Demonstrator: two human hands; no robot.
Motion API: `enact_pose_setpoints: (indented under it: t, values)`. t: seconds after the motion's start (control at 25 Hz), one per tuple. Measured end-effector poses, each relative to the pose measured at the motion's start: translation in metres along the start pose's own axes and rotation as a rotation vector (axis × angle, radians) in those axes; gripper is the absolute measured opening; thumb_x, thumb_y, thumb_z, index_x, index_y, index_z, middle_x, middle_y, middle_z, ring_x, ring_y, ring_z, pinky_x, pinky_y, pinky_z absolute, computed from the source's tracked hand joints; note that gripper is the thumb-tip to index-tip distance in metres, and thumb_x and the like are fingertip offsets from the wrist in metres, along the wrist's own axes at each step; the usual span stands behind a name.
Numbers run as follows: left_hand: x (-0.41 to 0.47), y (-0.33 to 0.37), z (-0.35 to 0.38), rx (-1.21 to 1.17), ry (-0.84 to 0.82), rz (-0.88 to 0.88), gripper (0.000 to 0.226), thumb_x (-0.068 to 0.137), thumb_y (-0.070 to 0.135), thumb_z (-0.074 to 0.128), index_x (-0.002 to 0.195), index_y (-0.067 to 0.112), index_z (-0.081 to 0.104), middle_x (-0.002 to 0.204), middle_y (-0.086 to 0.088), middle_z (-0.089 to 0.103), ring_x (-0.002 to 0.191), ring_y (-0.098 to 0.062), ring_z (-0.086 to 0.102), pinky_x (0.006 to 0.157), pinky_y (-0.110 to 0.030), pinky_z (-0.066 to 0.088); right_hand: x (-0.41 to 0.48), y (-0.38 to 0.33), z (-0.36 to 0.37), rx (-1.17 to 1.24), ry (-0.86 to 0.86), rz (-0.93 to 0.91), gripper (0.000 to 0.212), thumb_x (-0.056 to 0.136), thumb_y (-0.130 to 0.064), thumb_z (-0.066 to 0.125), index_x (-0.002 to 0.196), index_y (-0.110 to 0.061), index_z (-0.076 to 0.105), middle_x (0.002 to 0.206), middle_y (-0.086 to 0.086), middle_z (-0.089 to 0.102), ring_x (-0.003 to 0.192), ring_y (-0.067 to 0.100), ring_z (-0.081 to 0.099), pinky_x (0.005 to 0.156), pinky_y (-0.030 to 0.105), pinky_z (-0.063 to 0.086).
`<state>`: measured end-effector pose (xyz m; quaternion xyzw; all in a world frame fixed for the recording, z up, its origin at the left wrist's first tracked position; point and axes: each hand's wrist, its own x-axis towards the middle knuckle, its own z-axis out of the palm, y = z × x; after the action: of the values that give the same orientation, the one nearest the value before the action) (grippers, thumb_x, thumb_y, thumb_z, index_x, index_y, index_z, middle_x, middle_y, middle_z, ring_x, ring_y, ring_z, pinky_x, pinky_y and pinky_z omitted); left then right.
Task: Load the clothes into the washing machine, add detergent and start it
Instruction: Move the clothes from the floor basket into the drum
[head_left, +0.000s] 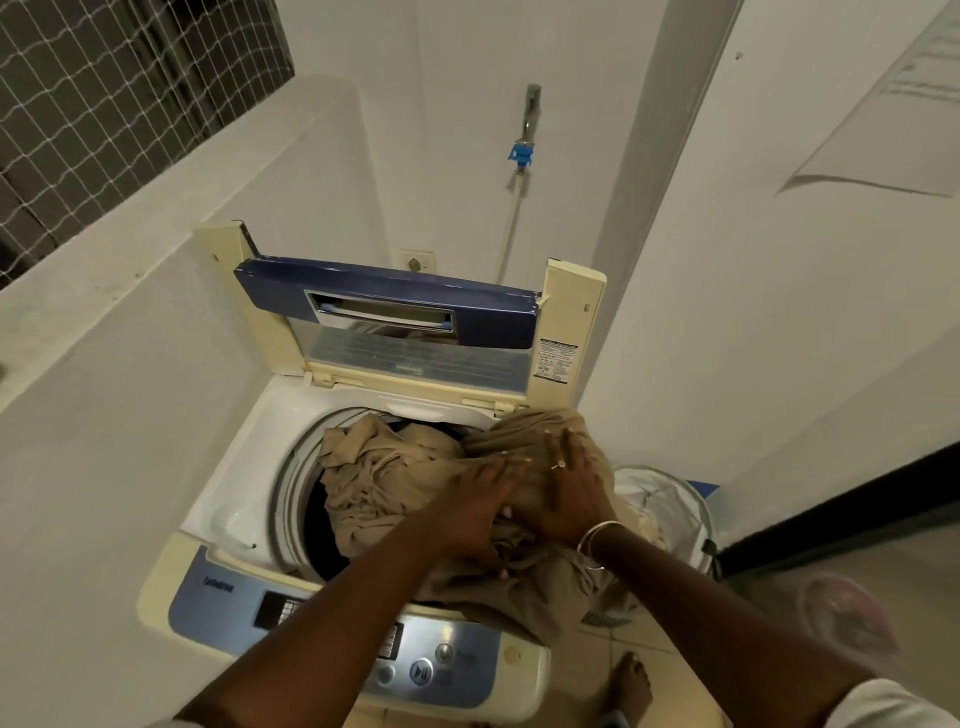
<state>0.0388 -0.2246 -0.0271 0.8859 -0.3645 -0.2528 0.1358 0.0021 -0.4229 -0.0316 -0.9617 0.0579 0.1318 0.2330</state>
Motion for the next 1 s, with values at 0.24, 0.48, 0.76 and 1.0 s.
enact_pose_setpoints:
  t: [0.24, 0.48, 0.76, 1.0]
  values:
    - [0.019, 0.011, 0.017, 0.044, 0.134, 0.014, 0.098, 0.086, 0.054, 0.063, 0.158, 0.029, 0.002, 0.161, -0.011, 0.019, 0.141, -0.031, 0.036, 0.115, -0.042, 0.036, -0.008, 0.035, -0.018, 0.058, -0.121, -0.022, 0.151, 0.040, -0.099, 0.056, 0.155, -0.031, -0.014, 0.164, 0.011, 0.011, 0.149, 0.034, 0.017, 0.121, 0.048, 0.021]
    - [0.030, 0.008, 0.028, -0.037, 0.158, -0.087, 0.056, 0.101, 0.036, 0.044, 0.152, 0.014, 0.034, 0.153, -0.016, 0.037, 0.135, -0.030, 0.043, 0.111, -0.036, 0.034, -0.019, 0.025, -0.028, -0.263, -0.240, -0.123, 0.155, 0.043, -0.079, 0.079, 0.154, -0.029, -0.015, 0.161, 0.013, 0.013, 0.144, 0.038, 0.025, 0.118, 0.052, 0.030]
    - [-0.007, 0.011, 0.005, -0.220, 0.617, -0.043, 0.032, 0.091, 0.024, 0.056, 0.122, 0.018, 0.062, 0.130, -0.003, 0.053, 0.111, -0.018, 0.056, 0.092, -0.020, 0.040, -0.029, -0.001, -0.024, -0.195, 0.128, -0.173, 0.064, 0.082, -0.056, 0.062, 0.137, -0.025, 0.051, 0.131, 0.002, 0.061, 0.109, 0.022, 0.061, 0.092, 0.032, 0.051]
    - [-0.044, 0.012, -0.078, -0.595, 1.045, -0.007, 0.013, 0.081, 0.010, 0.050, 0.087, 0.010, 0.061, 0.086, 0.000, 0.061, 0.081, -0.014, 0.057, 0.072, -0.038, 0.051, -0.030, -0.080, -0.067, 0.181, 0.574, -0.435, 0.032, 0.088, -0.035, 0.057, 0.113, -0.019, 0.070, 0.093, 0.000, 0.065, 0.077, 0.012, 0.054, 0.069, 0.024, 0.038]
